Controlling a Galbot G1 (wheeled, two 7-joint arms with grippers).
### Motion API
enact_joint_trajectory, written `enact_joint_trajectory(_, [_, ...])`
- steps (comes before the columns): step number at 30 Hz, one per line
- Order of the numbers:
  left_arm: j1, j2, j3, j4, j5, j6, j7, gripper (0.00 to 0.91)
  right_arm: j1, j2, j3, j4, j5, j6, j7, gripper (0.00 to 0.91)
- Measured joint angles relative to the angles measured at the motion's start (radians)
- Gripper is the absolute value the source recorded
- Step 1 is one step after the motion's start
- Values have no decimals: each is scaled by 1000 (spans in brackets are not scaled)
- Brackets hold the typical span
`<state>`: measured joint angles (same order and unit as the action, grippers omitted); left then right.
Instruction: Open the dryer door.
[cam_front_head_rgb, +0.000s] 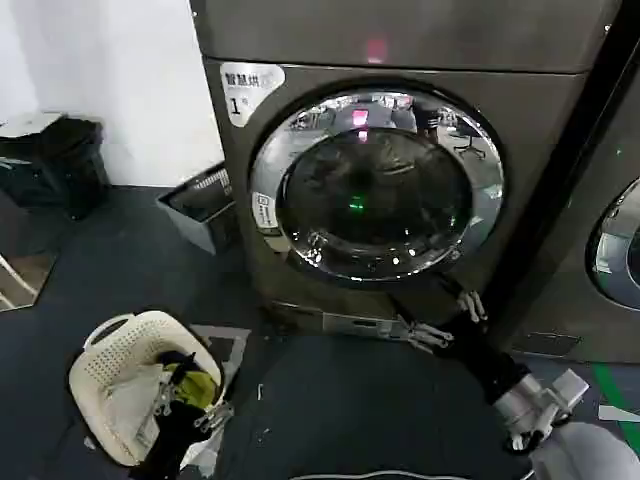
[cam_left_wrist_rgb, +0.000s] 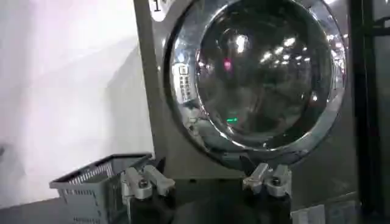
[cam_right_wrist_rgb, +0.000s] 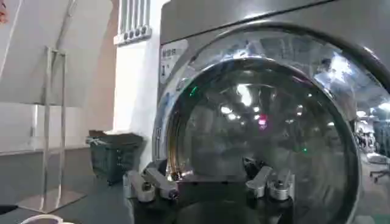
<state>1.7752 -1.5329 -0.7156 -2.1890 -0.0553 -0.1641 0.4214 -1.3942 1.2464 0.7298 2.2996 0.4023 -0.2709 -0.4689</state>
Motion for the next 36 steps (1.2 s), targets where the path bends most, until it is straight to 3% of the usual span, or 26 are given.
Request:
enact_joint_trajectory(7, [2,-4,8,-1,-22,-18,20,907,173,-128,-135,-161,71,6,22,907])
enact_joint_trajectory(11, [6,-12,6,15,-22,-40,27,907,308,-165,-253,-253,76,8,51,907])
enact_joint_trajectory(24, [35,-33,-17,29,-36,-85,81,907,659,-125,-580,-515,62,34,65,907])
enact_joint_trajectory(29, [44,-46,-21,17,-40,-70,72,907,755,-102,-649,-607,101,37,53,907])
enact_joint_trajectory(36, [40,-61,-27,8,-44,-25,65,907,840,-71,-706,-700,96,53,52,907])
